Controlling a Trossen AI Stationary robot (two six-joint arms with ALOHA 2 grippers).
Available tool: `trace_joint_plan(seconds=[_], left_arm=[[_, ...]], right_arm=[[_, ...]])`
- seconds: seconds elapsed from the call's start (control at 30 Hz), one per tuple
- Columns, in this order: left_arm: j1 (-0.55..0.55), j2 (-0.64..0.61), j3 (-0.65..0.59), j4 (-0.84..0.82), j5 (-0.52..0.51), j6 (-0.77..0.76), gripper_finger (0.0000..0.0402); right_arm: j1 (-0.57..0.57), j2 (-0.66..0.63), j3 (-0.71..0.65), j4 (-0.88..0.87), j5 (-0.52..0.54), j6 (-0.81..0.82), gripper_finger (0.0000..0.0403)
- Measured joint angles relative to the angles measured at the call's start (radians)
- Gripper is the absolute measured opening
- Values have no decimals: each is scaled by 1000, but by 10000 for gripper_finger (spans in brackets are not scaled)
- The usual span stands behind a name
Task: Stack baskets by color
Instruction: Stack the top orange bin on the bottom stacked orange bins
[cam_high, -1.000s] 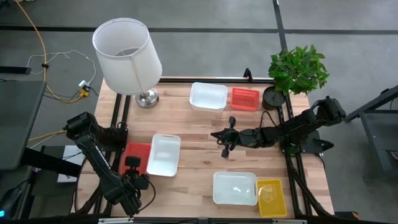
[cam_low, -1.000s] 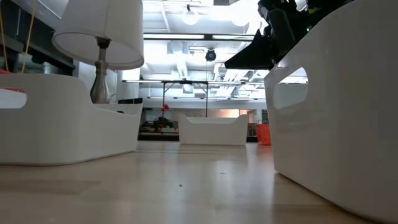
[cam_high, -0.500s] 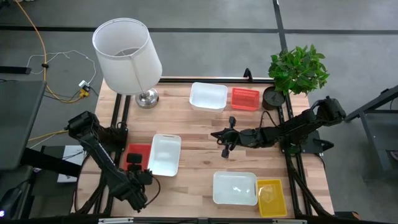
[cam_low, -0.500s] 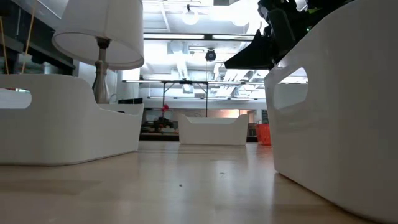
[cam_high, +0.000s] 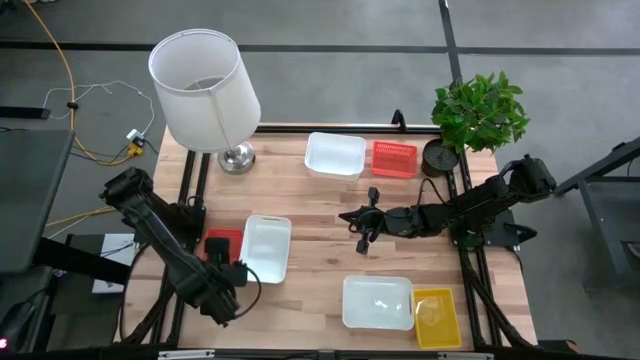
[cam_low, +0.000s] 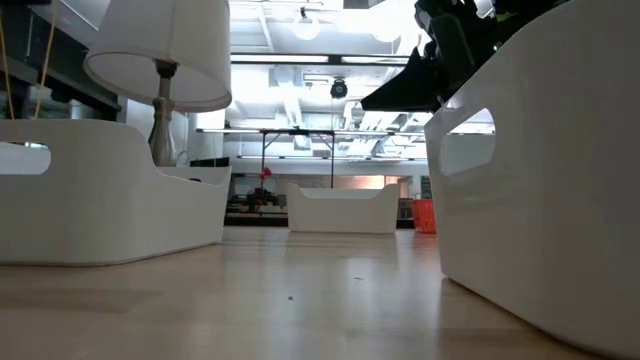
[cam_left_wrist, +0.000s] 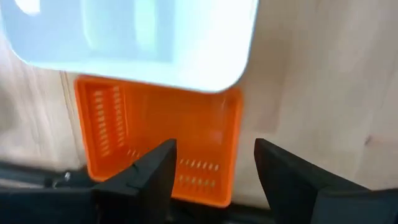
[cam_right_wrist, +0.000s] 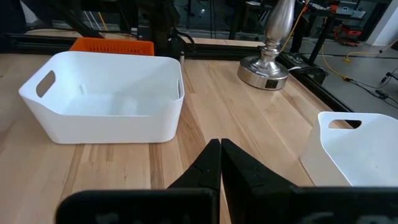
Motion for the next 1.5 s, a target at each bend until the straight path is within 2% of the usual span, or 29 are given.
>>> trace_joint_plan(seconds=[0.17,0.33,0.43,0.5,0.7,0.87,0.93,1.0,1.1,1.17,1.27,1.4,1.5], left_arm=[[-65,-23,0,34,-129,-51,192],[-140,-28,0,94,-372,-58,165],[-141,-59,-27,160,-487,-21,142],[-111,-104,-87,264,-511,39,125],[45,-257,-343,744,-472,353,80],[221,-401,-556,1171,-474,676,61],[304,-455,-648,1390,-399,792,58],[390,-503,-744,1591,-276,867,55],[498,-541,-869,1894,-97,905,52],[541,-545,-931,2043,-38,907,49],[566,-544,-991,2163,-53,890,45],[561,-544,-1013,2175,-146,883,45],[546,-544,-1013,2175,-176,881,44]], right_arm=[[0,0,0,-7,0,0,0],[0,0,0,-8,0,0,0],[0,0,0,-8,0,0,0],[0,0,0,-7,0,5,0],[1,0,0,-7,-10,27,0],[1,0,0,-7,-45,27,0],[1,0,0,-7,-51,27,0],[1,0,0,-7,-51,27,0],[0,0,0,-4,-51,27,0],[0,0,0,-4,-51,27,0],[0,0,0,-4,-51,27,0],[0,0,0,0,-51,51,0],[0,0,1,1,-43,56,0]])
